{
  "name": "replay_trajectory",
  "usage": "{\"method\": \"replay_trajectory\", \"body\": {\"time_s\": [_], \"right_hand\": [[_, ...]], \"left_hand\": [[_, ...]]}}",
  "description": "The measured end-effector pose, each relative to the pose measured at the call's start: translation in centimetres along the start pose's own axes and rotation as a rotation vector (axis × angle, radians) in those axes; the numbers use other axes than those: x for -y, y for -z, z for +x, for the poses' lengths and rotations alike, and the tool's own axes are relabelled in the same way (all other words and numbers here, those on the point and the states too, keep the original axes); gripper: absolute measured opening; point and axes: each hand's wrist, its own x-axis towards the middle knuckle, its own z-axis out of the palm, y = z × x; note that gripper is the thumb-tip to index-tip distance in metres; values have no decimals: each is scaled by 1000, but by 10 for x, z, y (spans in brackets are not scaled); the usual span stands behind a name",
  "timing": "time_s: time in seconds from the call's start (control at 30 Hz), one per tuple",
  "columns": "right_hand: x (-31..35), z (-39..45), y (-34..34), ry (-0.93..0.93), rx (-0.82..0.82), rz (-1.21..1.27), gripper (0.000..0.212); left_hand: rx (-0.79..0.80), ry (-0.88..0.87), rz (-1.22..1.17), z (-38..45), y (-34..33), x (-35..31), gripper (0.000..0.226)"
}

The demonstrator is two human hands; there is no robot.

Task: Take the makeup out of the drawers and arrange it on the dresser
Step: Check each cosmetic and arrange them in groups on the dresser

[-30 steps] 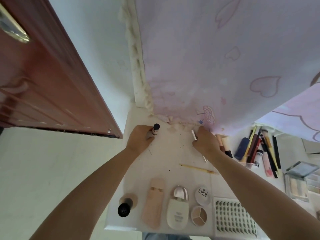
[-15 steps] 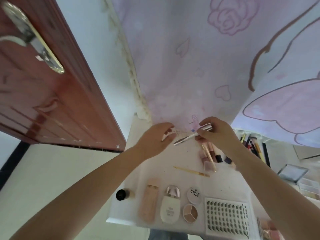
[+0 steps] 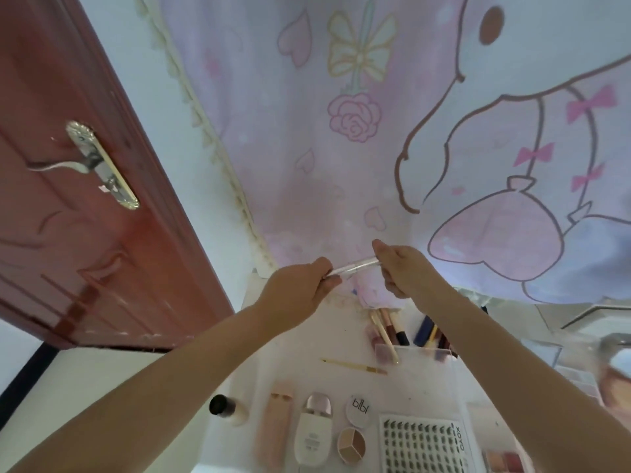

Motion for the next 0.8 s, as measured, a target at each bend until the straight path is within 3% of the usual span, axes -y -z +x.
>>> {"method": "replay_trajectory", "body": {"time_s": [0.07, 0.17, 0.23, 0.3, 0.37, 0.5, 0.57, 0.63, 0.8], "right_hand": [[3, -7, 1, 121, -41, 20, 48], [9, -19, 2, 429, -102, -164, 46], [14, -25, 6, 574, -71, -246, 39], [18, -26, 14, 587, 65, -317, 31], [20, -25, 21, 550, 207, -351, 24], [21, -18, 19, 465, 225, -218, 13], [21, -13, 16, 410, 191, -277, 31], [19, -12, 14, 455, 168, -347, 30], [13, -9, 15, 487, 329, 4, 31]], "left_hand": [[77, -22, -131, -1, 10, -2, 25], [168, 52, -528, -6, 22, -3, 34], [220, 92, -663, -11, 28, -3, 35], [196, 110, -602, -13, 33, -1, 34], [110, 63, -383, -12, 36, 3, 31], [6, -4, -136, -16, 33, 3, 25], [4, -13, -94, -19, 29, 1, 27], [14, -15, -96, -22, 28, 0, 24], [9, 81, -248, -26, 34, 0, 25]]}}
